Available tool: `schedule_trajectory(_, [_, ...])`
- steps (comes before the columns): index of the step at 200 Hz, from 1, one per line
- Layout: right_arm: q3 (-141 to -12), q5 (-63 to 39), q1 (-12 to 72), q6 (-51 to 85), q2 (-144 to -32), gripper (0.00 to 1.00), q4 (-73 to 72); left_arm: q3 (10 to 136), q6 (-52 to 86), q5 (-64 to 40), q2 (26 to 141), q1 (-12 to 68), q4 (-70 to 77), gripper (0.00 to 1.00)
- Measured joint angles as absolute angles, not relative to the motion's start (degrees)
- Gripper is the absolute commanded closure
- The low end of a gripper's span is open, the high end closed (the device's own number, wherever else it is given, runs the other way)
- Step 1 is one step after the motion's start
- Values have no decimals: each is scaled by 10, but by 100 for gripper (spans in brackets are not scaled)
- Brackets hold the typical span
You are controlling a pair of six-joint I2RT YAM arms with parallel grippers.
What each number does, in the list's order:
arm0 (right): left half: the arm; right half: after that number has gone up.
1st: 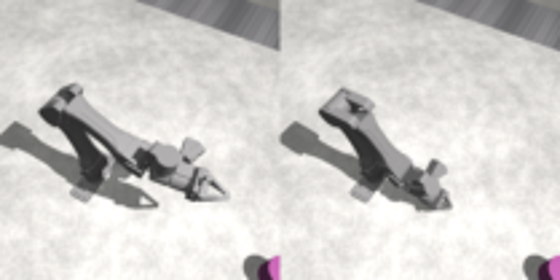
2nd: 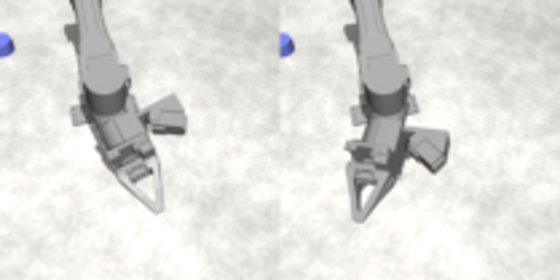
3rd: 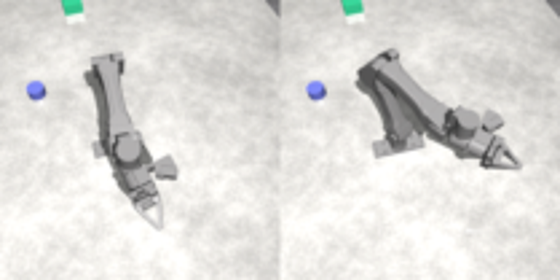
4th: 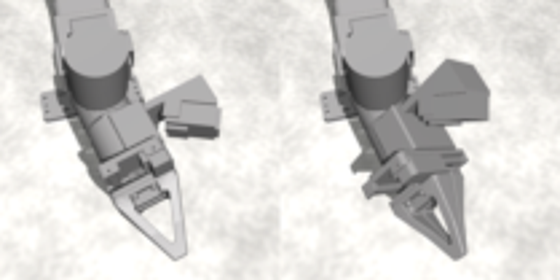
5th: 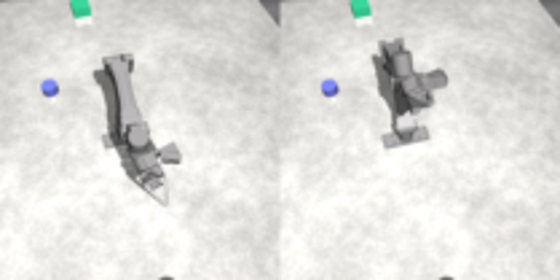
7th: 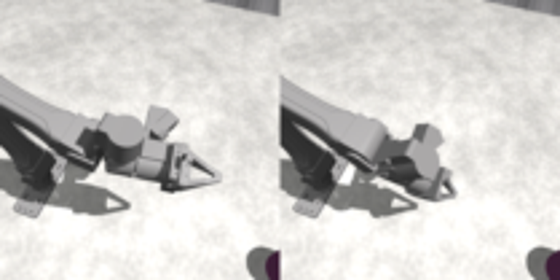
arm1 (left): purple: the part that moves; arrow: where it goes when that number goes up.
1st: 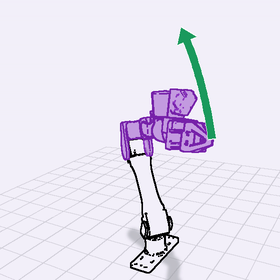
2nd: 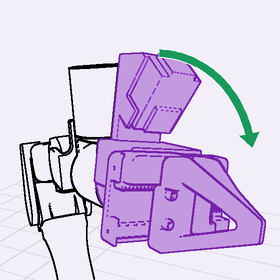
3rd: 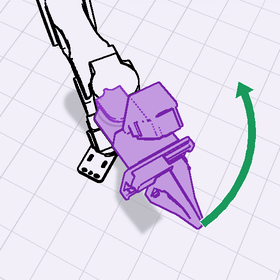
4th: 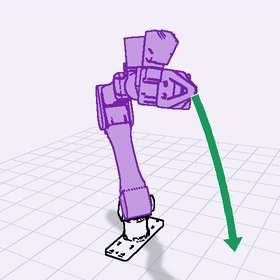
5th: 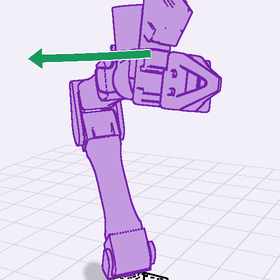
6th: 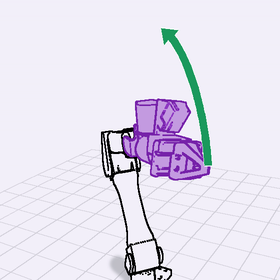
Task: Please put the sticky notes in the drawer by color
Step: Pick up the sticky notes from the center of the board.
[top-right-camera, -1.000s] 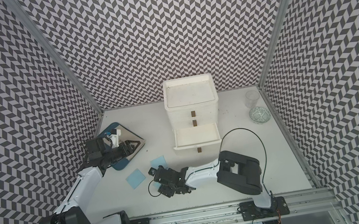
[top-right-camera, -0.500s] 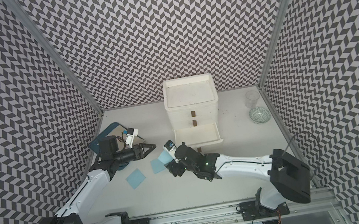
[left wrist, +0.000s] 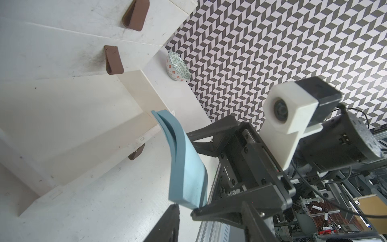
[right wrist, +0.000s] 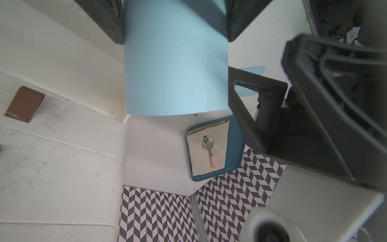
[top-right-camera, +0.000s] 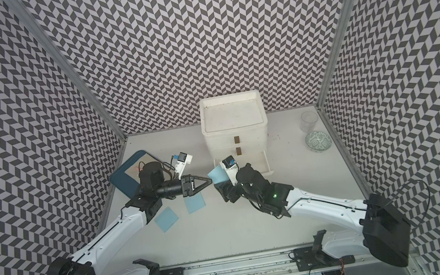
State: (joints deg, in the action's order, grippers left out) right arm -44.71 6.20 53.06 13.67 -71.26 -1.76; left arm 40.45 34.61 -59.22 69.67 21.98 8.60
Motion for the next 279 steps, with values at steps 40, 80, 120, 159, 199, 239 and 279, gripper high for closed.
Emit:
schedule_trajectory(40, [-443,56,531,141,-700,25,-18,417,360,-578,719,234,107,54])
schedule_trajectory(80, [-433,56,531,142,-696,24,-22,421,375,-565,732,236,125,71])
schedule_trajectory(120, [-430,58,529,144,-696,19,-22,423,385,-557,743,236,137,91])
schedule_trajectory(159, [-420,50,513,149,-675,17,-23,425,387,-554,747,236,141,95])
schedule_trajectory(199, [-365,-8,427,189,-581,15,-55,443,384,-574,754,212,142,95])
schedule_trajectory(239, [-336,-145,293,255,-543,15,-89,464,395,-626,784,178,159,95])
schedule_trajectory(279, [-337,-356,226,318,-608,20,-158,488,402,-684,809,177,169,95])
